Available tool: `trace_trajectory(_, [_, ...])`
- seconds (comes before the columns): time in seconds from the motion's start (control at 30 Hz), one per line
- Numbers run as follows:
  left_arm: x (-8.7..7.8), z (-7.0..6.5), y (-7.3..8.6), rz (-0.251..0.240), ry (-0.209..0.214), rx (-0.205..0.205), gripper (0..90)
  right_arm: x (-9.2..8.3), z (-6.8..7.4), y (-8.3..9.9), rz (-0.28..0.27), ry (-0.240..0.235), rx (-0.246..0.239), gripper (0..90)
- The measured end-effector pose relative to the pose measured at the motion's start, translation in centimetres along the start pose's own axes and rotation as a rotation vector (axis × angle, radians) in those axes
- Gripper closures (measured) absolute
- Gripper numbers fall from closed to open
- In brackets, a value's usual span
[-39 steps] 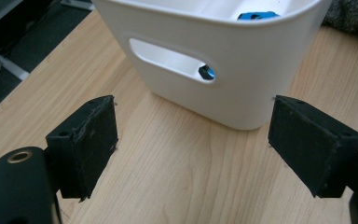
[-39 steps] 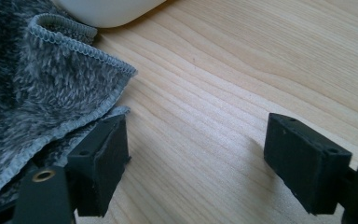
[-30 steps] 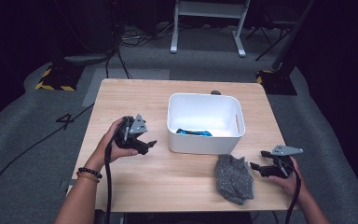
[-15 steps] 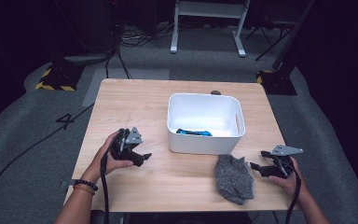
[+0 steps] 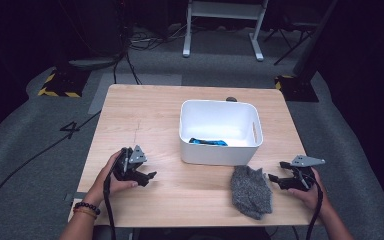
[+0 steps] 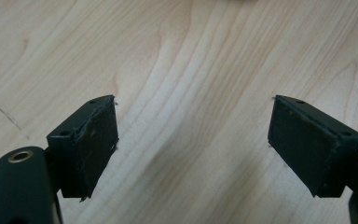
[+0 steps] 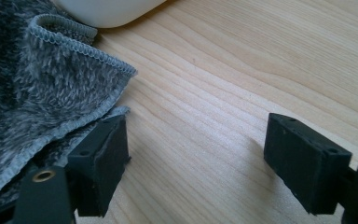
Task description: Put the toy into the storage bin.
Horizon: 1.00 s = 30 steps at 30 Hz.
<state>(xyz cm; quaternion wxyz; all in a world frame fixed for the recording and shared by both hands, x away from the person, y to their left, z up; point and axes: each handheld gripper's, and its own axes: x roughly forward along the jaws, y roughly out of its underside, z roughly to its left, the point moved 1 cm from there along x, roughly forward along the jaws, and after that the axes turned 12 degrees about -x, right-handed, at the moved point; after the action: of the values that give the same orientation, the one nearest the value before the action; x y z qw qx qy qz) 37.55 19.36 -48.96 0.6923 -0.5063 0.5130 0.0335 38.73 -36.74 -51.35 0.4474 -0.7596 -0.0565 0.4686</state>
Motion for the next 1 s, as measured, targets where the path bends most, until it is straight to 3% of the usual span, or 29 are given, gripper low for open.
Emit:
trace_trajectory(0.03, [0.0,0.0,0.2,0.010,0.011,-0.011,16.3,0.0,0.0,0.0,0.000,0.000,0.000,21.9])
trace_trajectory(0.1, [0.0,0.0,0.8,-0.011,-0.019,-0.019,16.5,0.0,0.0,0.0,-0.001,0.000,0.000,21.9])
trace_trajectory(0.17, [0.0,0.1,1.4,-0.006,-0.017,-0.039,17.2,0.0,0.0,0.0,0.000,0.000,-0.001,21.9])
trace_trajectory(0.23, [0.1,0.5,2.1,0.003,-0.005,-0.087,17.2,0.0,0.0,0.0,0.000,0.000,-0.002,21.9])
trace_trajectory(0.33, [0.2,0.7,2.6,0.000,-0.007,-0.092,17.2,0.0,0.0,0.0,0.000,0.000,-0.002,21.9])
trace_trajectory(0.4, [0.3,0.9,3.0,-0.018,0.016,-0.134,17.1,0.0,0.0,0.0,-0.001,-0.001,-0.001,21.9])
trace_trajectory(1.0, [0.4,1.1,3.2,-0.036,0.005,-0.171,15.1,0.0,-0.1,0.0,-0.003,-0.006,-0.005,22.0])
